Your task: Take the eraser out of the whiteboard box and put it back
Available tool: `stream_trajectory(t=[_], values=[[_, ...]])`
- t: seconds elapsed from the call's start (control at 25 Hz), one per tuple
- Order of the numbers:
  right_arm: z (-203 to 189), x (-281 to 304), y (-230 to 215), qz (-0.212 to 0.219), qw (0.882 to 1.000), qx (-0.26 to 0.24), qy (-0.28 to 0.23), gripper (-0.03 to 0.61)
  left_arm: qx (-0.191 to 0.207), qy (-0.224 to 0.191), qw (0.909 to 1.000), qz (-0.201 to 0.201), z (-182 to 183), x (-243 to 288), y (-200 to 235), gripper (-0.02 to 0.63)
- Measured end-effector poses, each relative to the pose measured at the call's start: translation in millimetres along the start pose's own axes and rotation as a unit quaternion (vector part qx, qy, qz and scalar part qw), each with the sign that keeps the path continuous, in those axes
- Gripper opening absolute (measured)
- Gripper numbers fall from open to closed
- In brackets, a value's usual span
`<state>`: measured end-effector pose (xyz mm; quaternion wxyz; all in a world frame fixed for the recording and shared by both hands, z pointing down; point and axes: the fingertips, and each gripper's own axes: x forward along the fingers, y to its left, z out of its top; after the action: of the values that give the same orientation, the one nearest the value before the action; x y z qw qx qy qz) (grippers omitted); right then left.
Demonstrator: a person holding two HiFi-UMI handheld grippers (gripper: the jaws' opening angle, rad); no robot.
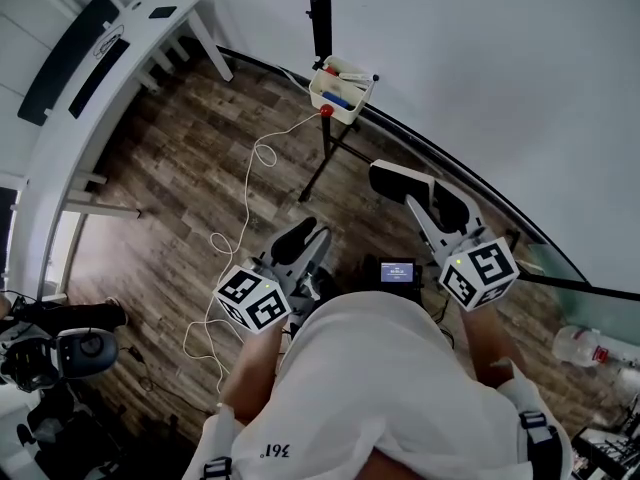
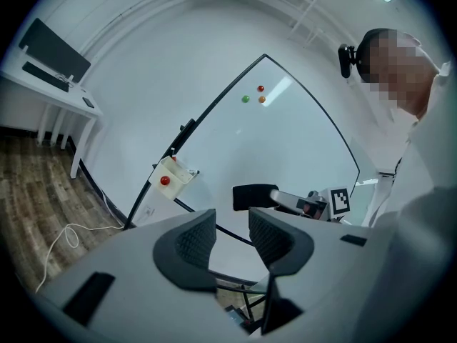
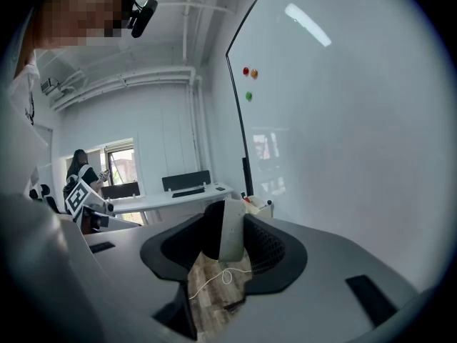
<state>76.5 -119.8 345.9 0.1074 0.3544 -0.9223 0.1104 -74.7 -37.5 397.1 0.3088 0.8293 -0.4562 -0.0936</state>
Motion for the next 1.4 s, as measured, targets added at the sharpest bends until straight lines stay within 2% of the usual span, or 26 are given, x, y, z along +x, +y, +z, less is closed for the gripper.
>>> stream_trajectory(t=[0.44,1.16,1.4], values=[[19.8,33.9,-6.4,0.007,1.000,-0.023,-0.006,0.186,0.014,-0.006,0.9998,-0.010,21.1,17.3,14.7,0.149],[46.5,105.7,-53.4,-0.002,0.995,-0.096,0.008,0.186,0.069,-0.006,0.9975,0.011,71.8,66.3,63.3,0.149],[55.5,137.4,-63.4,0.000,0.993,-0.117,0.016,0.186,0.072,0.002,0.9973,0.010,80.2,87.1,75.5,0.149]])
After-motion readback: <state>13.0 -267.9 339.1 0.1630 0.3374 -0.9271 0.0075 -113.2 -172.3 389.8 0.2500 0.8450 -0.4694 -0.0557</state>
